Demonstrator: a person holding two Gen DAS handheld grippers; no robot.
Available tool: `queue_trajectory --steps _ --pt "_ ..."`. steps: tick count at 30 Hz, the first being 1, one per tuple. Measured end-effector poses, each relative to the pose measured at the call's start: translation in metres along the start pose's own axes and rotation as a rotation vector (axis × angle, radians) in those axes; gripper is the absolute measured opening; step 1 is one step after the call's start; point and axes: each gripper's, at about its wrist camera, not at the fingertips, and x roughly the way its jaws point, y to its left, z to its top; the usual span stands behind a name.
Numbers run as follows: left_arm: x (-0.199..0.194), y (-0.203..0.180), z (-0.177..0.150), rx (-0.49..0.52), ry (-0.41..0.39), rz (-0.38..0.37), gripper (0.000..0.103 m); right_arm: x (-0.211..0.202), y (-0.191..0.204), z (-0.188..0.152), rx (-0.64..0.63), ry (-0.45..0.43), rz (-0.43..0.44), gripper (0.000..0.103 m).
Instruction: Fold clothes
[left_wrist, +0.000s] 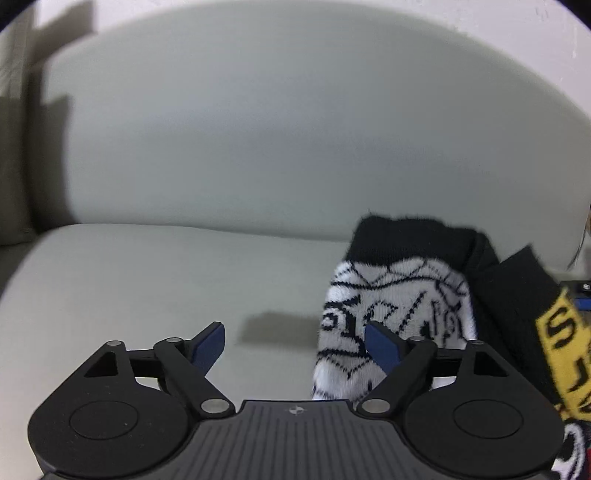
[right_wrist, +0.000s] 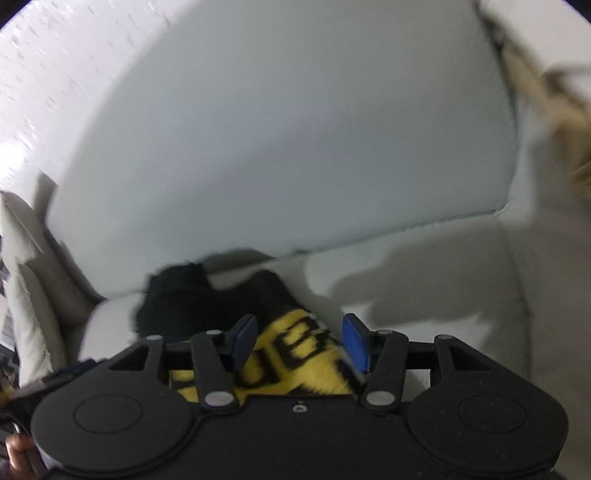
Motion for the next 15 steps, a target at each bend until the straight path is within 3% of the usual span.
queue_trajectory --steps 3,4,6,7,8,9,11,14,15 --pt "0.023 -0.013 -0.002 0.067 0.048 -0.042 0.071 0.013 0.009 -0.010 -0.099 0.023 -0.005 0.043" --pt "0.026 -0.018 -0.004 0.085 0.054 -0.053 0.066 0.014 0.013 -0.014 -0.136 0.018 -0.006 0.027" --pt "0.026 -0.028 -0.008 0.115 0.046 -0.076 0.055 0.011 0.021 -0.026 -0.195 -0.002 -0.038 0.019" --pt "0.025 -0.034 -0.010 0.129 0.039 -0.088 0.030 0.009 0.025 -0.031 -0.222 -0.014 -0.053 0.017" --pt "0.022 -0.040 -0.012 0.148 0.026 -0.078 0.019 0.004 0.028 -0.036 -0.229 -0.046 -0.068 0.016" --pt "0.017 -0.050 -0.015 0.183 0.004 -0.035 0.012 -0.005 0.031 -0.040 -0.238 -0.111 -0.112 0.015" --pt "0.007 -0.067 -0.023 0.255 -0.050 0.086 0.011 -0.029 0.041 -0.050 -0.289 -0.298 -0.251 0.015" --pt "0.002 -0.072 -0.030 0.230 -0.110 0.233 0.012 -0.068 0.045 -0.060 -0.309 -0.581 -0.487 0.015" --pt "0.003 -0.074 -0.033 0.222 -0.116 0.262 0.012 -0.072 0.036 -0.057 -0.279 -0.616 -0.544 0.015"
